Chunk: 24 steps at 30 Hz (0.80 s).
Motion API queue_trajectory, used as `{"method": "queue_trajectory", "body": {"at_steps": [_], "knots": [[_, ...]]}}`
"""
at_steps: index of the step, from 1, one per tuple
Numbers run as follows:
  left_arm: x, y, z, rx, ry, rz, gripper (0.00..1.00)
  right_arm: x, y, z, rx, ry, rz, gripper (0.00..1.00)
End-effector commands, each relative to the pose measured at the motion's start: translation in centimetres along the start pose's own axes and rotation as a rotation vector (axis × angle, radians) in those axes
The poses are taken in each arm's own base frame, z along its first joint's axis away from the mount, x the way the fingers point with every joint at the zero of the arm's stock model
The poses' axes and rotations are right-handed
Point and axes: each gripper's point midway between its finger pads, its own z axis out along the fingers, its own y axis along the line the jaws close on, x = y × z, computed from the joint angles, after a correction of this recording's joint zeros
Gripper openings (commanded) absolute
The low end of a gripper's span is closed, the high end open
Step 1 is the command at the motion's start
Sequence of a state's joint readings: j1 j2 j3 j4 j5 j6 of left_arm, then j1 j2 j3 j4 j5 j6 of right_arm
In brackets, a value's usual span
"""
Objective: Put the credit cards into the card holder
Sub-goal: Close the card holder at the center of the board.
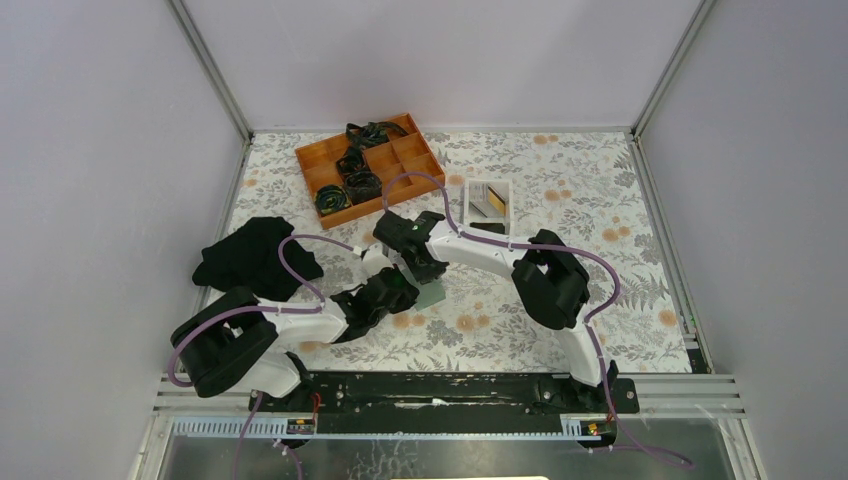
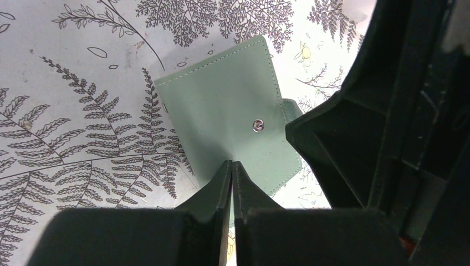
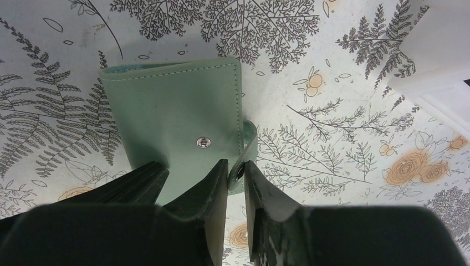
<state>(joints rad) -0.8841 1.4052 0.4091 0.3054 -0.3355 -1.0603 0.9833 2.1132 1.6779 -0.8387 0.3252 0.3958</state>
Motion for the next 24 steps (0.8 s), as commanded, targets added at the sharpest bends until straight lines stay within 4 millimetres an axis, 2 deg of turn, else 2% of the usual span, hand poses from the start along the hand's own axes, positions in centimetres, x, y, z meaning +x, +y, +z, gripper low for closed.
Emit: {"method": "queue_trajectory", "body": {"at_steps": [1,10,24], "knots": [[0.15,-0.64,0.22,0.022,0.006,0.013,0.07,-1.36,-0.26,-2.6,-0.002,-0.058,-0.004,0.25],[0.15,-0.75,0.25,0.026,0.007,0.017,0.07,-1.52,-0.14,-2.82,-0.005,-0.062,-0.003,0.3],[0.18,-0.68,0.25,0.025,0.007,0.02,0.07,-2.02,-0.14,-3.44,-0.011,-0.078,0.0,0.25]]}}
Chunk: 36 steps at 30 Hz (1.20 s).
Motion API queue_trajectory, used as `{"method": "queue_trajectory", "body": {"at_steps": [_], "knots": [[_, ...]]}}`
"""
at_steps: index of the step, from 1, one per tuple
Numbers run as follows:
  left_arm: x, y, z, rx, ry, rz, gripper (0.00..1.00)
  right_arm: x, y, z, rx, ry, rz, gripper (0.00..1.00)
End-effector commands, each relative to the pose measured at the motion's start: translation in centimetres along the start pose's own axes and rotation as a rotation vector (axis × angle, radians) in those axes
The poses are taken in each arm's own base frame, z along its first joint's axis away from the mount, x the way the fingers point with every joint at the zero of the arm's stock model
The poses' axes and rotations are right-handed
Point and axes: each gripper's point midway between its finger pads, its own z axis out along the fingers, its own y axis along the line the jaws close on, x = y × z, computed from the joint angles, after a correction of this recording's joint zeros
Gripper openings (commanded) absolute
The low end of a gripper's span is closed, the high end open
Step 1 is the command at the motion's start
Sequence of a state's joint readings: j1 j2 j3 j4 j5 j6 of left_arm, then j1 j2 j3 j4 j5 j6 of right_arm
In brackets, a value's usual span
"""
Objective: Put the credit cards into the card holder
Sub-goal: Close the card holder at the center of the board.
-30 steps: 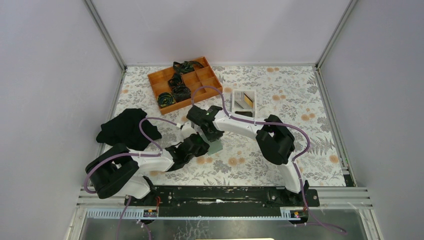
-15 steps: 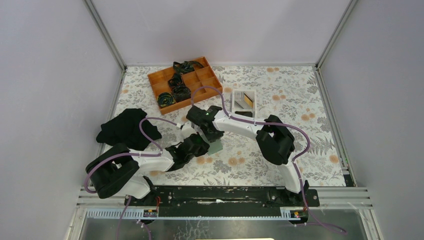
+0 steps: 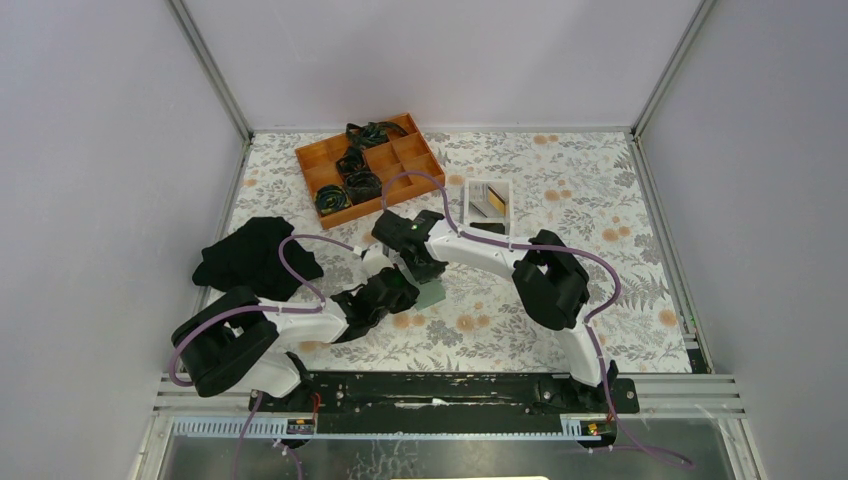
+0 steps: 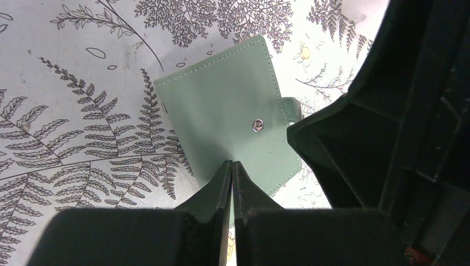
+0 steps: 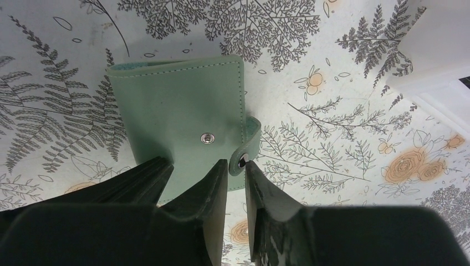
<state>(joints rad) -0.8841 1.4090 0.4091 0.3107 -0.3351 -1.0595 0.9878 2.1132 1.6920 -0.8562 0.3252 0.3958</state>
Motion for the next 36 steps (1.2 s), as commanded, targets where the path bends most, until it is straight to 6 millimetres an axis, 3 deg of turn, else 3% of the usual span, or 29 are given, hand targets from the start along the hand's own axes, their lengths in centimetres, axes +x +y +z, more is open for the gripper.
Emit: {"method": "queue_trajectory", "body": {"at_steps": [1,11,24,36], "knots": [[0.2,-0.7,0.2,0.023,0.008,0.02,0.07,-2.0,-0.2,-3.1,-0.013,-0.08,0.005,0.26],[0.1,-0.7,0.3,0.024,0.008,0.023,0.07,-1.7,-0.1,-2.8,-0.014,-0.069,-0.003,0.22],[0.1,-0.8,0.3,0.024,0.007,0.026,0.07,-2.1,0.5,-2.9,-0.044,-0.069,-0.01,0.01],[0.3,-0.5,0.5,0.015,0.01,0.033,0.07,-2.0,1.8,-2.0,-0.088,-0.047,-0.022,0.0]]}}
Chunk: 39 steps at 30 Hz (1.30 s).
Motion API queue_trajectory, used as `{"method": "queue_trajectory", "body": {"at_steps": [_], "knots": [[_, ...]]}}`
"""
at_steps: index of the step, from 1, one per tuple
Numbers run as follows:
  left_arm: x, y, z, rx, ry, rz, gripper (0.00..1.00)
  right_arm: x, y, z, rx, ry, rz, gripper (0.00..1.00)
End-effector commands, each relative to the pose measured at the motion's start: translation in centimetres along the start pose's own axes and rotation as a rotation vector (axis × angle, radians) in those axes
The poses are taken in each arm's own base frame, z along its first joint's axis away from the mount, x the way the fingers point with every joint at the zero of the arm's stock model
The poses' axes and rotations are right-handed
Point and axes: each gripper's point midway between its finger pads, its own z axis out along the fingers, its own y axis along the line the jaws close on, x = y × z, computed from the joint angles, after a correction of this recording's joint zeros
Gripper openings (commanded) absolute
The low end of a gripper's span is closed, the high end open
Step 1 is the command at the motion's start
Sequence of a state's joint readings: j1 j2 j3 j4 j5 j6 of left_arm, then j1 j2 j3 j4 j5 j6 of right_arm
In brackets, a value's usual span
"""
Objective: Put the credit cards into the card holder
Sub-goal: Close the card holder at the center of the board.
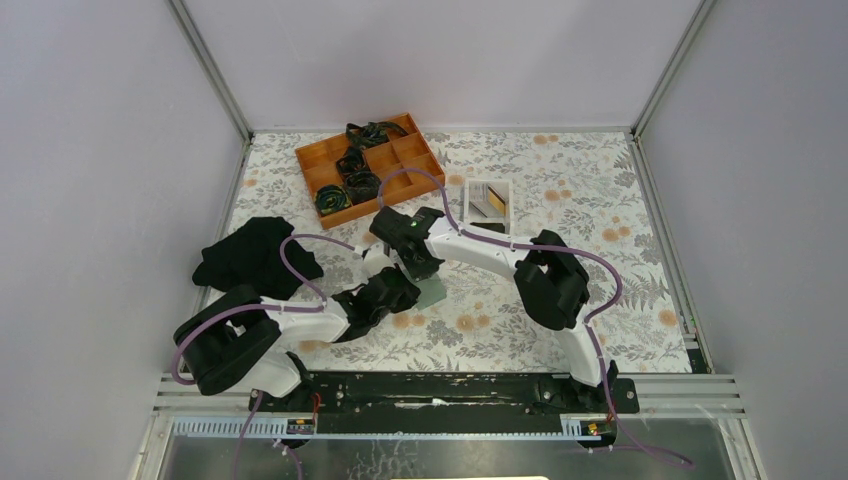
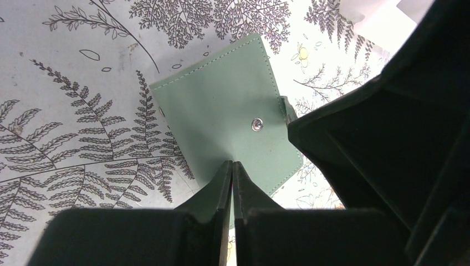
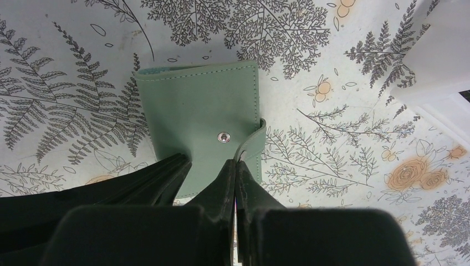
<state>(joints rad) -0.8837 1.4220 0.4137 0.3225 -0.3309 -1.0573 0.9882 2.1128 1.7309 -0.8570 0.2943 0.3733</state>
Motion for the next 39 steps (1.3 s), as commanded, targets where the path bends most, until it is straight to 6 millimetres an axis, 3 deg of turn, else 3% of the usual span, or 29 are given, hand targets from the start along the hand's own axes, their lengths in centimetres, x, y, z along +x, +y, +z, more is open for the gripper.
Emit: {"method": "queue_trajectory", "body": {"at_steps": [1,21,39], "knots": [[0.2,-0.3,0.3,0.01,0.008,0.033,0.07,-0.8,1.1,-0.9,-0.043,-0.021,-0.015,0.0],[0.3,-0.1,0.3,0.004,0.01,0.036,0.07,0.2,2.1,1.5,-0.068,0.016,-0.024,0.0],[0.3,-0.1,0.4,0.004,0.012,0.047,0.07,-0.3,1.3,1.9,-0.04,0.0,-0.009,0.0]]}}
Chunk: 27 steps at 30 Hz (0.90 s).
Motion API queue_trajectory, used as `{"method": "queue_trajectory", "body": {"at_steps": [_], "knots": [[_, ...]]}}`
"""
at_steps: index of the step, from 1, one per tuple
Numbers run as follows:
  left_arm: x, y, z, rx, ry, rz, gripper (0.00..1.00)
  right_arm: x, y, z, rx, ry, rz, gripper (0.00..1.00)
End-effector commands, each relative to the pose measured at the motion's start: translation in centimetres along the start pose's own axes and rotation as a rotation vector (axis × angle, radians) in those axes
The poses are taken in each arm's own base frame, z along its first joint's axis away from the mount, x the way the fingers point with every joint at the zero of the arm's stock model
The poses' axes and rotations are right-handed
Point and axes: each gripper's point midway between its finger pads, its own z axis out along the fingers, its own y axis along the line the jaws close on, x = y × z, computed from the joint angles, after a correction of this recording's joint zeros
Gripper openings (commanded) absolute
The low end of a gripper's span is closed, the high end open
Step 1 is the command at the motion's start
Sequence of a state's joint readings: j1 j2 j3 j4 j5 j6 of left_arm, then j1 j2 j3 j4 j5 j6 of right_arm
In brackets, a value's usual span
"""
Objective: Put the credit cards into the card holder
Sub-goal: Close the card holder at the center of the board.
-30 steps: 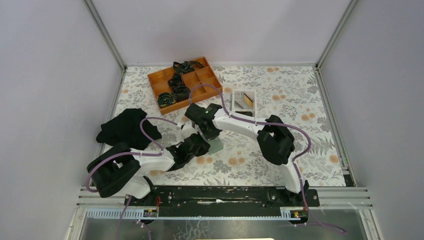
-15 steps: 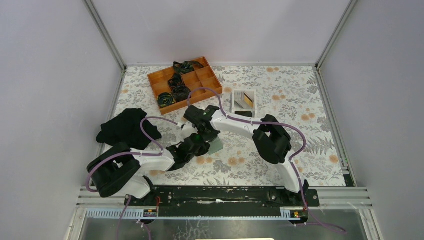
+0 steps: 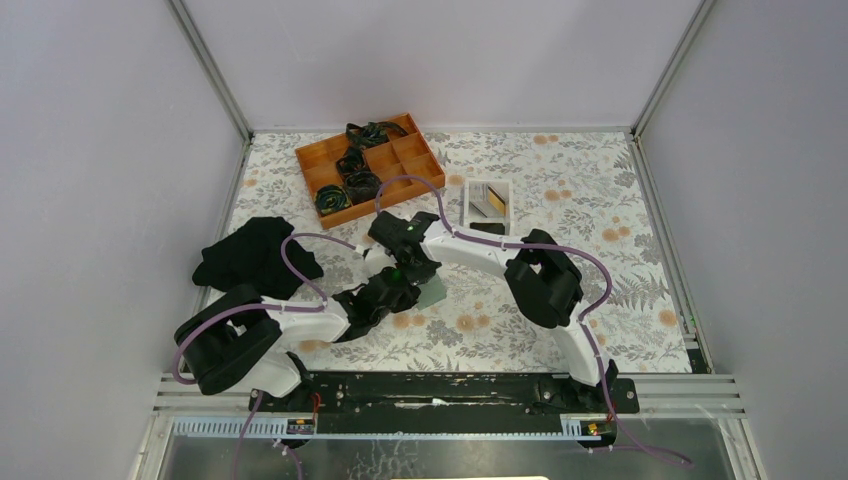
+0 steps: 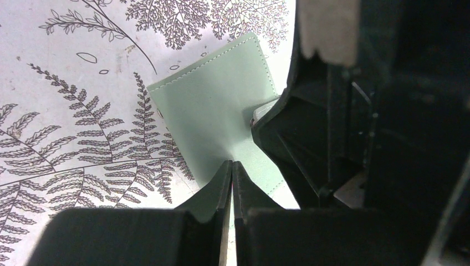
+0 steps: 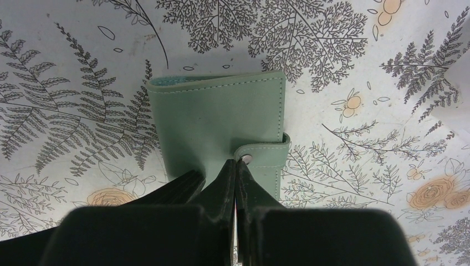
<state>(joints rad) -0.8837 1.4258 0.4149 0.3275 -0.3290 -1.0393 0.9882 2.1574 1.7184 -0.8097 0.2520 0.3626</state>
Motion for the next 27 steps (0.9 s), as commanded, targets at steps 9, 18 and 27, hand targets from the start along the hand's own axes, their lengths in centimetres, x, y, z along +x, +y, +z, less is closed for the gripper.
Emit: {"method": "queue_trajectory", "body": {"at_steps": [9,18,27], "knots": [[0.5,-0.1,0.5,0.001,0.017,0.035,0.07,-1.1,0.0,0.3,-0.01,-0.022,0.012,0.0],[0.5,0.2,0.6,-0.006,0.021,0.038,0.07,-1.1,-0.1,1.0,-0.02,-0.004,0.019,0.0],[0.6,0.6,0.7,-0.02,0.025,0.035,0.07,-1.3,-1.0,1.7,-0.036,0.018,0.047,0.0]]}}
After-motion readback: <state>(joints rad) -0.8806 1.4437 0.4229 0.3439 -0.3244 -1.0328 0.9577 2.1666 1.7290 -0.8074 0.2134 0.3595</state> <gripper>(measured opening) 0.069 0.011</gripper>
